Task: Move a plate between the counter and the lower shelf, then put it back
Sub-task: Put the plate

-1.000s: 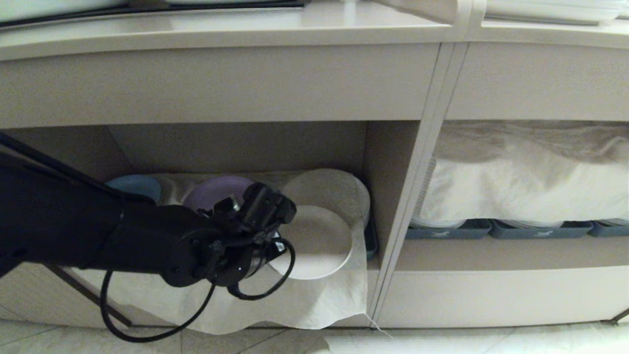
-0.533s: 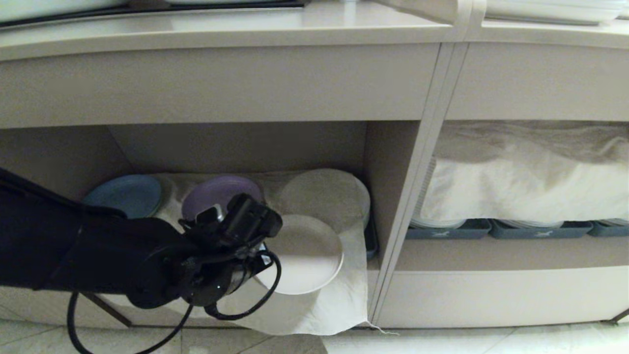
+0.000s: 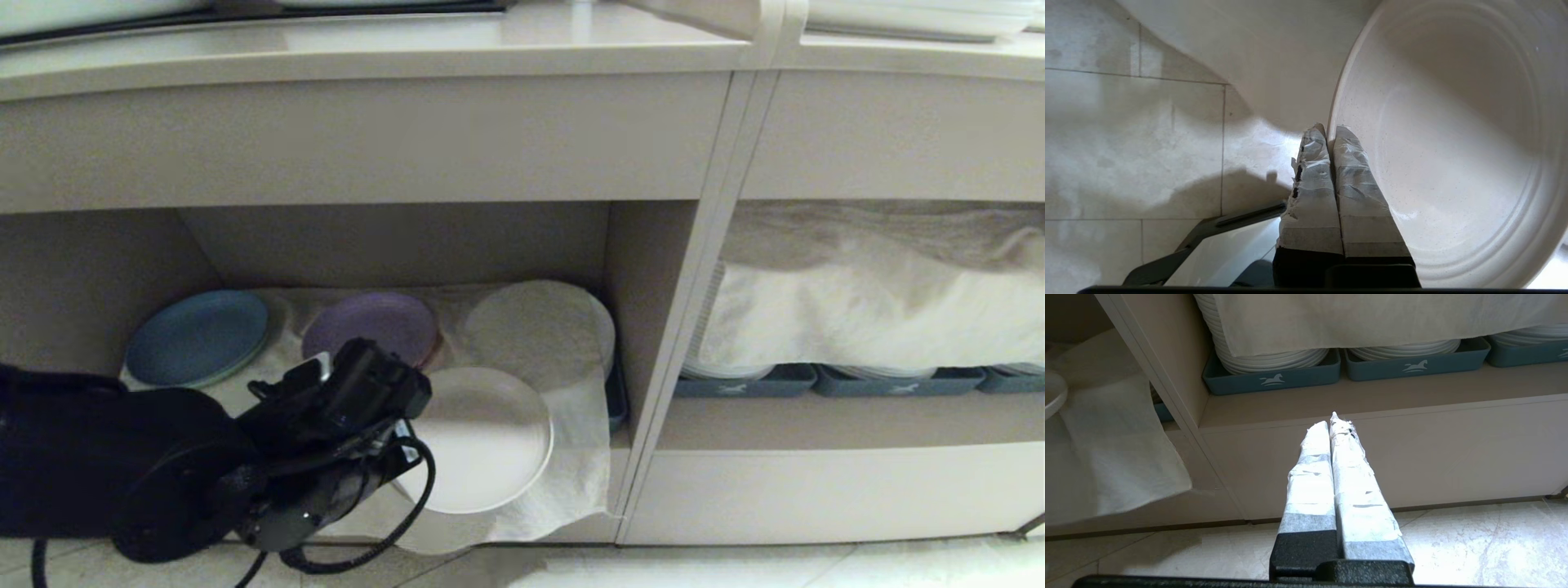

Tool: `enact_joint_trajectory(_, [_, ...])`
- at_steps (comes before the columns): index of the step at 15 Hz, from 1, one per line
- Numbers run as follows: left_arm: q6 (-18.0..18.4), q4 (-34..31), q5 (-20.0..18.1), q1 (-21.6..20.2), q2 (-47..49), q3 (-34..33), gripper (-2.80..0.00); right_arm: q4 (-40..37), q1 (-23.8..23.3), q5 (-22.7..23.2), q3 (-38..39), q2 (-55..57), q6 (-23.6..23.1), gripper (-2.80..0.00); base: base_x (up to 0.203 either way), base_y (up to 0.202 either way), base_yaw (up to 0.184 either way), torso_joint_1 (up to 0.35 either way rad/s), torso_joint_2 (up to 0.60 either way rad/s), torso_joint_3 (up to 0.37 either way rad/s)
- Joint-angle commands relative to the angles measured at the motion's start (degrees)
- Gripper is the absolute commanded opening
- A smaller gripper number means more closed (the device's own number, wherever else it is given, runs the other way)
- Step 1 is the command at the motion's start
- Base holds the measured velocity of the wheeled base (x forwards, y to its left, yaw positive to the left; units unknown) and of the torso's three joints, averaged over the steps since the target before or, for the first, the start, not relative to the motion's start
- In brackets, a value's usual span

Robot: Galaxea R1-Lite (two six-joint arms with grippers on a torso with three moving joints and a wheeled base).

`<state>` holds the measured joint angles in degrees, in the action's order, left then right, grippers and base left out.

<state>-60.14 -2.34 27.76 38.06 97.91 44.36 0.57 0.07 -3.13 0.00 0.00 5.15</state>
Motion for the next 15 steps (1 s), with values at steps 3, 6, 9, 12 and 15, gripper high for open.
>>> enact_joint_trajectory(3, [-0.26,-0.03,0.27,-0.09,-5.48,-4.15,-2.8,0.04,0.01,-0.03,0.0,0.0,0.03,-2.8,0.0,0.0,0.0,0.0,0.0,0.0])
enact_joint_trajectory(6, [-0.11,-0.11,0.19,-1.17,-9.02,-6.77,-2.8,0.04,0.01,-0.03,0.0,0.0,0.03,-2.8,0.0,0.0,0.0,0.0,0.0,0.0])
enact_joint_trajectory(9, [0.27,-0.24,0.27,-2.96,-11.03,-7.63,-2.8,0.04,0.01,-0.03,0.0,0.0,0.03,-2.8,0.0,0.0,0.0,0.0,0.0,0.0])
enact_joint_trajectory(12, [0.41,-0.3,0.82,-2.91,-12.32,-9.03,-2.8,0.04,0.01,-0.03,0.0,0.0,0.03,-2.8,0.0,0.0,0.0,0.0,0.0,0.0])
enact_joint_trajectory(15, [0.83,-0.21,1.21,-2.87,-14.21,-10.93,-2.8,0.04,0.01,-0.03,0.0,0.0,0.03,-2.8,0.0,0.0,0.0,0.0,0.0,0.0])
